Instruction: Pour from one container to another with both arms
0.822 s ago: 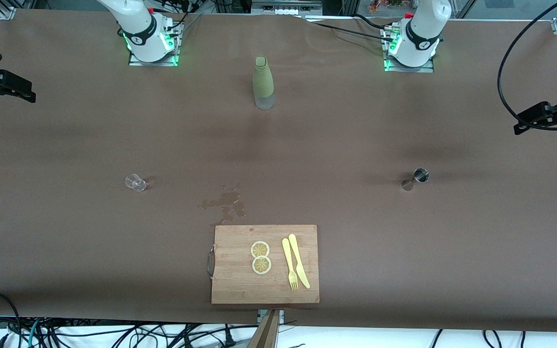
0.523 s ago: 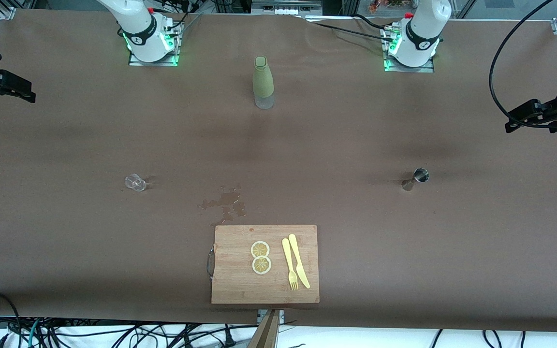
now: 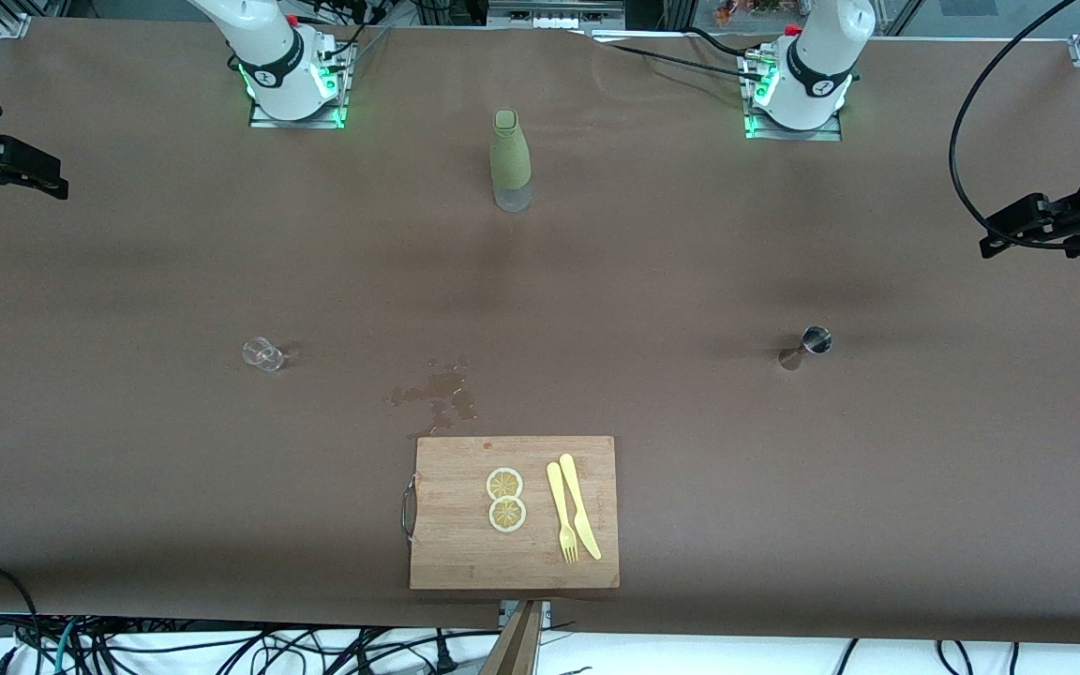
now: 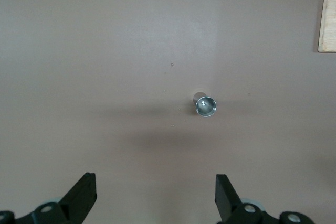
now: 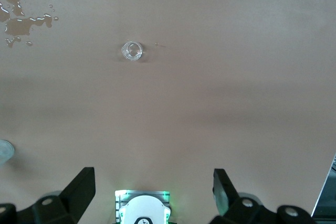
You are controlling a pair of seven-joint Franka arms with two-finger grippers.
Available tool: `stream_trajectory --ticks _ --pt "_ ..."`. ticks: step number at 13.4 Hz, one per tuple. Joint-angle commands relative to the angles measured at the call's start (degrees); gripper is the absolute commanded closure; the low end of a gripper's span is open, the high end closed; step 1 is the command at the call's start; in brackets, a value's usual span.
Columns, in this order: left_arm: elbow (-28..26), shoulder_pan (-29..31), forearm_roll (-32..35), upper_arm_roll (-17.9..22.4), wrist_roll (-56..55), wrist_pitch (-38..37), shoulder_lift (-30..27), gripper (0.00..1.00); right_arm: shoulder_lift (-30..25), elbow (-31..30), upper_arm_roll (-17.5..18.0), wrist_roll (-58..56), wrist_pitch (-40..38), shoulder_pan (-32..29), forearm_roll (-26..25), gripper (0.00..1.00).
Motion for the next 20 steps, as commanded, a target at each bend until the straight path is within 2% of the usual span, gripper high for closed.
stream_trajectory --ticks 1,20 --pt "-1.56 0.19 -1.12 -0.13 -0.66 0.79 -1.31 0.00 0.15 0.79 0.46 0.32 -0.11 -0.51 -0.77 0.00" --pt "-1.64 0.54 -1.12 -0.05 0.13 -1.14 -0.87 0.00 0.15 0.79 0.46 0.14 -0.02 -0.95 -0.94 0.00"
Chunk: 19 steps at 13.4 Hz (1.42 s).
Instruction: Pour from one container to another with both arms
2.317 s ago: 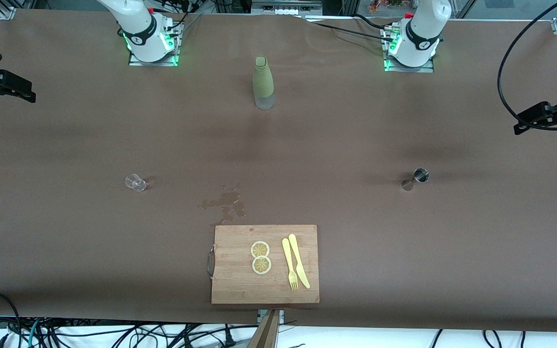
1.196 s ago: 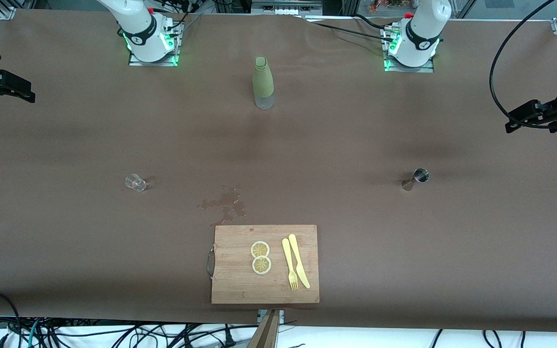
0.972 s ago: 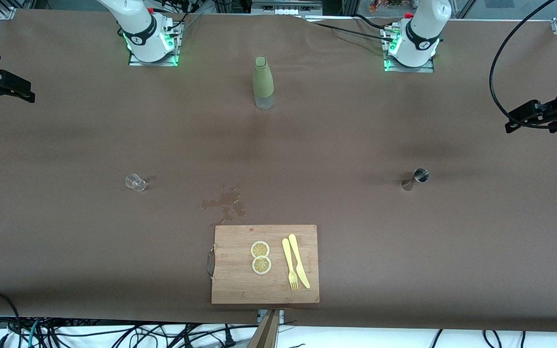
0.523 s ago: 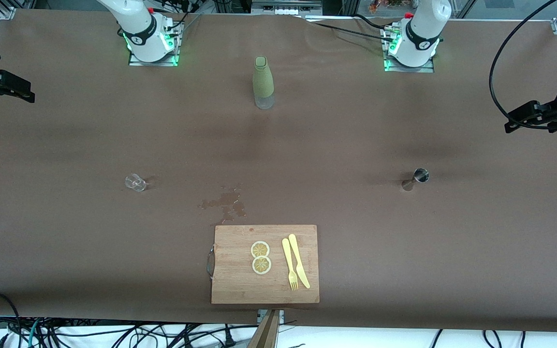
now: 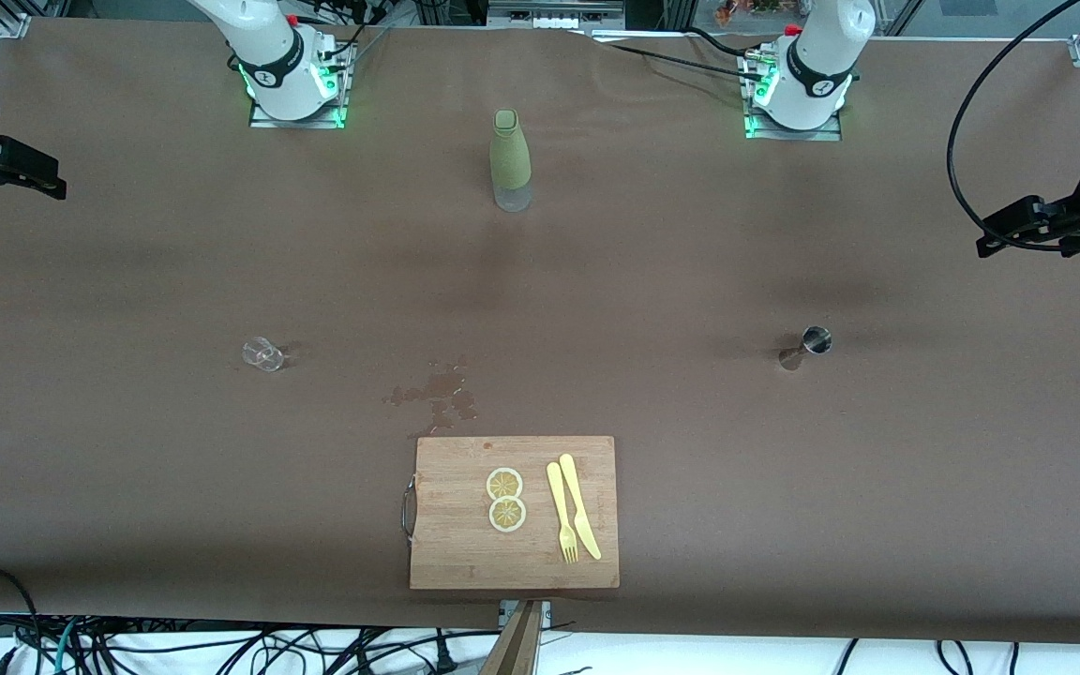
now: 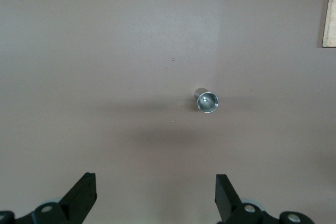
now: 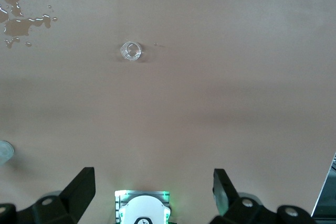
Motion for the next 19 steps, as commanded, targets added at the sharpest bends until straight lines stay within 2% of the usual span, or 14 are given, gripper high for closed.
stream_trajectory --ticks 1,19 --pt "-0.72 0.38 -1.12 -0.05 0.13 -0.94 -0.87 0.00 0.15 0.79 0.48 0.05 -0.05 -0.74 -0.90 0.00" --pt "-0.54 0.47 -1.12 0.12 0.13 -1.29 -0.44 0.00 1.38 0.61 0.39 0.41 -0.31 -0.92 -1.17 0.00"
